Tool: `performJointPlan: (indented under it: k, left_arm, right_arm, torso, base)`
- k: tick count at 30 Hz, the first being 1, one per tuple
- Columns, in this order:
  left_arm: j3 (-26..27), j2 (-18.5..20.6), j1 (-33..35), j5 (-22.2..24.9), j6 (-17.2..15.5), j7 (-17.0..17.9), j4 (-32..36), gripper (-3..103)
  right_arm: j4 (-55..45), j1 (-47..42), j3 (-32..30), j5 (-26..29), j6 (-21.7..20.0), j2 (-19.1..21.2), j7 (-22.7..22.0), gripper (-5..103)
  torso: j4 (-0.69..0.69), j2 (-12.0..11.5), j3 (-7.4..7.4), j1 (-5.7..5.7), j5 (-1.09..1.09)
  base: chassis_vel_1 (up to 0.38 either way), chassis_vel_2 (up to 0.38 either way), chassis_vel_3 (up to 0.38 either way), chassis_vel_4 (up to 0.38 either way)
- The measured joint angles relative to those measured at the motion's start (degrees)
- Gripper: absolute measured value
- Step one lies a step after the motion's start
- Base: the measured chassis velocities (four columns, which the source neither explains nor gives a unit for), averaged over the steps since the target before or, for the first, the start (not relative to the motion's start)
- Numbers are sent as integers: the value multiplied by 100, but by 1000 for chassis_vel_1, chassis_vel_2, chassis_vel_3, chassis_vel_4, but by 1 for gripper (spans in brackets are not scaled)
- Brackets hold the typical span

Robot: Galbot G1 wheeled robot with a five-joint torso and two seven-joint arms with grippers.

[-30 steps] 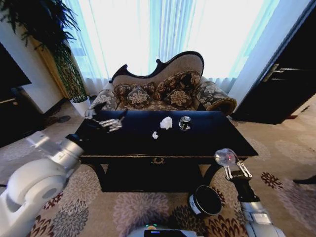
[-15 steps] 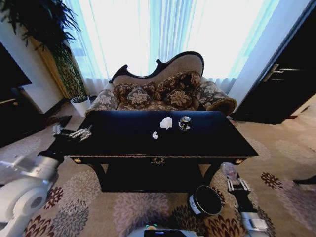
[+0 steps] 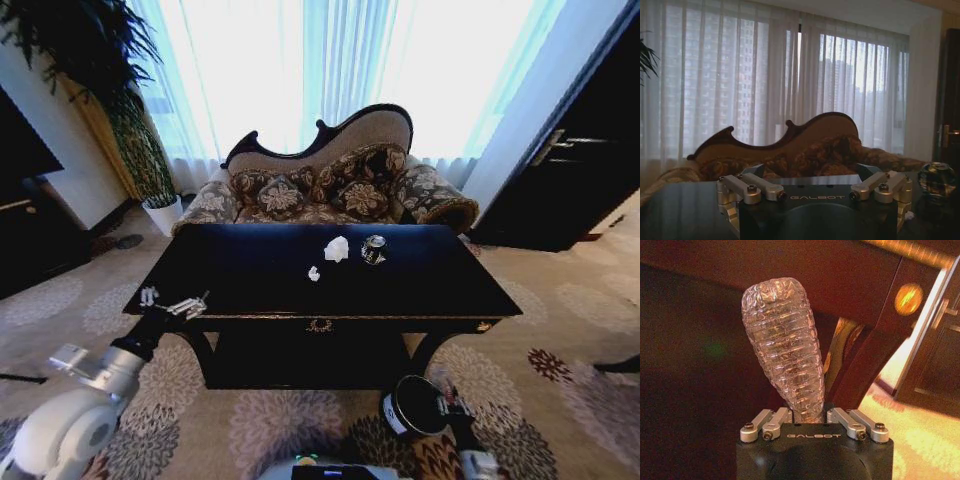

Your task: Move to the front of the table and place the trash on the table into the trash bin.

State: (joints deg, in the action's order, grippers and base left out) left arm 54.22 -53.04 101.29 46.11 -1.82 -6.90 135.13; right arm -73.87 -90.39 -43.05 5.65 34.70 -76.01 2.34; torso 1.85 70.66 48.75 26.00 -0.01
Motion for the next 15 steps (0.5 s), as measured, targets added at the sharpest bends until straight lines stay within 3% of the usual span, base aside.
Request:
performJointPlan:
  k: [4, 6, 15]
  left_arm:
    - [-37, 30, -2, -1, -9, -4, 39, 100]
    - [-16, 64, 20, 9, -10, -5, 84, 100]
    - [99, 99, -23, 128, -16, 14, 132, 100]
  right_arm:
    - [262, 180, 218, 289, -204, -5, 16, 25]
    - [443, 315, 412, 597, -495, -29, 14, 25]
    - [1258, 749, 669, 642, -629, -30, -47, 25]
  torso:
    - [1, 0, 0, 0, -1]
    - [1, 0, 0, 0, 0]
    - [1, 0, 0, 0, -1]
  base:
    - [0, 0, 0, 0]
    - [0, 0, 0, 0]
    - [0, 0, 0, 0]
